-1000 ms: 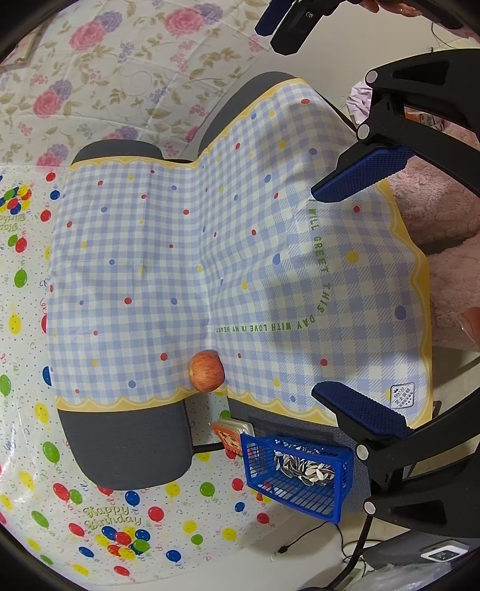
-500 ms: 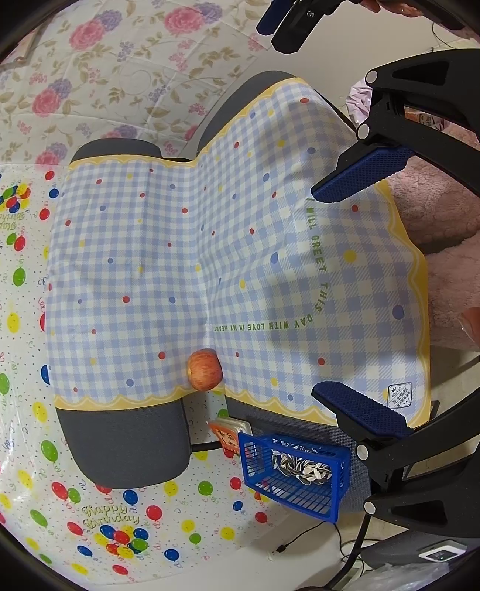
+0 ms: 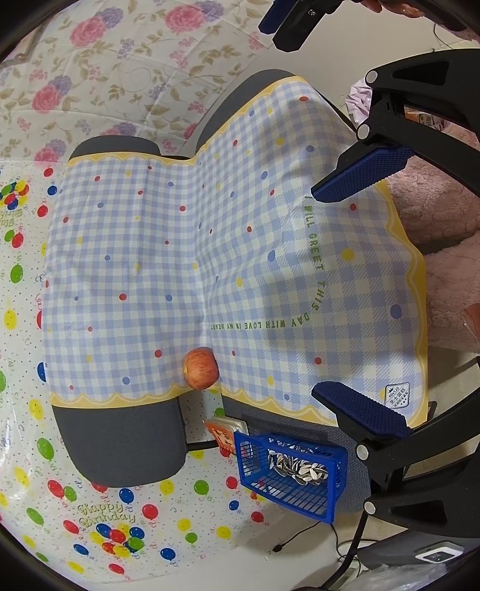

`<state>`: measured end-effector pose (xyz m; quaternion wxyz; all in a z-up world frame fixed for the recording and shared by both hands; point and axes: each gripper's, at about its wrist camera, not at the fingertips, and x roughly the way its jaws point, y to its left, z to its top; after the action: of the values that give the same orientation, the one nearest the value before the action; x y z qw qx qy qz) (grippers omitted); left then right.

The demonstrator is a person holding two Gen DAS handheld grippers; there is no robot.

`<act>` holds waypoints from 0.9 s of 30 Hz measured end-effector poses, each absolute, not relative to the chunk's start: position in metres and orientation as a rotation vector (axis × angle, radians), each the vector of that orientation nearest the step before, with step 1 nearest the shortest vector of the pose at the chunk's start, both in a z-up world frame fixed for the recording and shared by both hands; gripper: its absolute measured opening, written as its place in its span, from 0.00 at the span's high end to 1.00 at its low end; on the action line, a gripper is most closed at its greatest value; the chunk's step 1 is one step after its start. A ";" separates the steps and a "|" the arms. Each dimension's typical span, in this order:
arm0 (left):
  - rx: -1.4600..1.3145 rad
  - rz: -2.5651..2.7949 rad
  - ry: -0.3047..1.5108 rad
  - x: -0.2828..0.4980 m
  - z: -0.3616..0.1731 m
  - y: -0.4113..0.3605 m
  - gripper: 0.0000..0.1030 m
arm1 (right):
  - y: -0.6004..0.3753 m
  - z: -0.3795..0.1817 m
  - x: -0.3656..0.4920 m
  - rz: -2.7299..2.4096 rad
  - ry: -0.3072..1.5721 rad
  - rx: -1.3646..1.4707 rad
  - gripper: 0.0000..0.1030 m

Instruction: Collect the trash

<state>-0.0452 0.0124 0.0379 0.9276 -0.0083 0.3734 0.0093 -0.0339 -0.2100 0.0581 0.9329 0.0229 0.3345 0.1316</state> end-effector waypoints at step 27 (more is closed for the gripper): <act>-0.061 -0.073 0.710 -0.023 0.026 0.012 0.07 | -0.226 0.037 0.003 0.243 0.715 0.063 0.06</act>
<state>-0.0234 0.0119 0.0265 0.9366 -0.0297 0.3473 -0.0359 0.0029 -0.2263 0.0372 0.9291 0.0306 0.3491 0.1187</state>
